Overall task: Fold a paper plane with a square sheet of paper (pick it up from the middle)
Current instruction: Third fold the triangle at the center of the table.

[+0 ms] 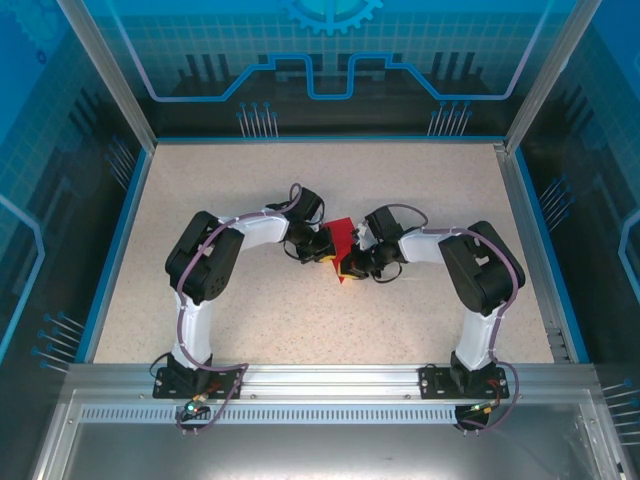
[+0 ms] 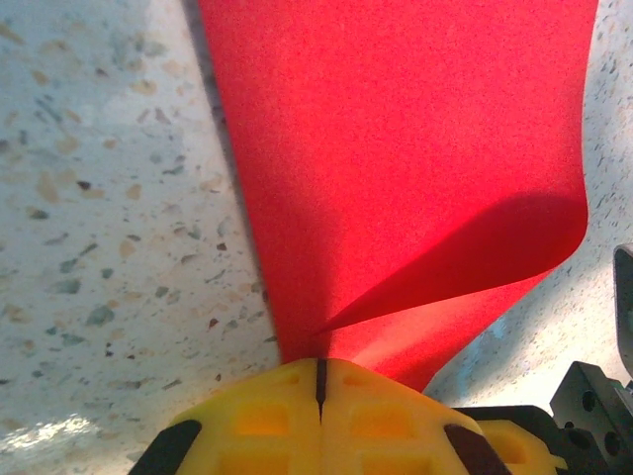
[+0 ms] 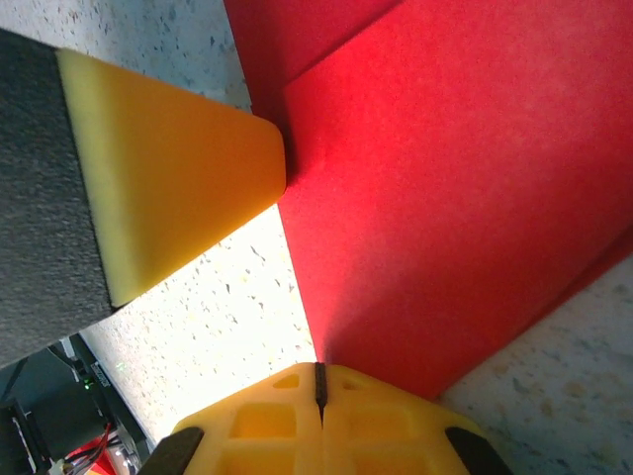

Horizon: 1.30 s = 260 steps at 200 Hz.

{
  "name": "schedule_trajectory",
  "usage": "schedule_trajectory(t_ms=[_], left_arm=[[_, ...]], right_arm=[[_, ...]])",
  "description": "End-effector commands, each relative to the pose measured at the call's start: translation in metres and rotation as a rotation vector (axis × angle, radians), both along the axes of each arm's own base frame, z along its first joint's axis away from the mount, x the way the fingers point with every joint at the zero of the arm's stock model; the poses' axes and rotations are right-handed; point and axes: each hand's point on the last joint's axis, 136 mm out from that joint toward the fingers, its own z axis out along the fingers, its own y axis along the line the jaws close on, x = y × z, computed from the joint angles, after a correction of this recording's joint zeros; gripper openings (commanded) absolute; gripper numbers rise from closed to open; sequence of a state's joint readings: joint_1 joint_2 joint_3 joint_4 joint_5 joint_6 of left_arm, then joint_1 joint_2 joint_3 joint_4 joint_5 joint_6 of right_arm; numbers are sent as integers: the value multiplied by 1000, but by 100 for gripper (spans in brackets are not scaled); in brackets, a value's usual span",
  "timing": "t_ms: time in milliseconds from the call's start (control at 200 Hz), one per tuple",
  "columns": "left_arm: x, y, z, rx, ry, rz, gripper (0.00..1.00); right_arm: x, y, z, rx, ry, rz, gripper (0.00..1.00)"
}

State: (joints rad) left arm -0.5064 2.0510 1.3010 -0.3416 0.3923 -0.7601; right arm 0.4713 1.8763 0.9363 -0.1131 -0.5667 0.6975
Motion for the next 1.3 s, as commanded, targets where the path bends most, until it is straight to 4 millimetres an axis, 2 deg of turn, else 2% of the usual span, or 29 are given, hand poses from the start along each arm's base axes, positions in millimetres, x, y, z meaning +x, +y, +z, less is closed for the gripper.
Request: schedule_trajectory(t_ms=[0, 265, 670, 730, 920, 1030, 1200, 1296], left_arm=[[-16, 16, -31, 112, 82, 7, 0], [-17, 18, -32, 120, 83, 7, 0], [-18, 18, -33, 121, 87, 7, 0], [-19, 18, -34, 122, 89, 7, 0], [-19, 19, -35, 122, 92, 10, 0], [-19, 19, -34, 124, 90, 9, 0], [-18, 18, -33, 123, 88, 7, 0], [-18, 18, -34, 124, 89, 6, 0]], right_arm=[[-14, 0, -13, -13, 51, 35, 0], [-13, 7, 13, 38, -10, 66, 0], [-33, -1, -17, -54, 68, 90, 0], [-32, -1, -17, -60, 65, 96, 0], [-28, 5, 8, -22, -4, 113, 0], [-32, 4, 2, -29, 12, 120, 0], [-36, -3, -19, -88, 58, 112, 0], [-29, -1, -12, -76, 43, 100, 0]])
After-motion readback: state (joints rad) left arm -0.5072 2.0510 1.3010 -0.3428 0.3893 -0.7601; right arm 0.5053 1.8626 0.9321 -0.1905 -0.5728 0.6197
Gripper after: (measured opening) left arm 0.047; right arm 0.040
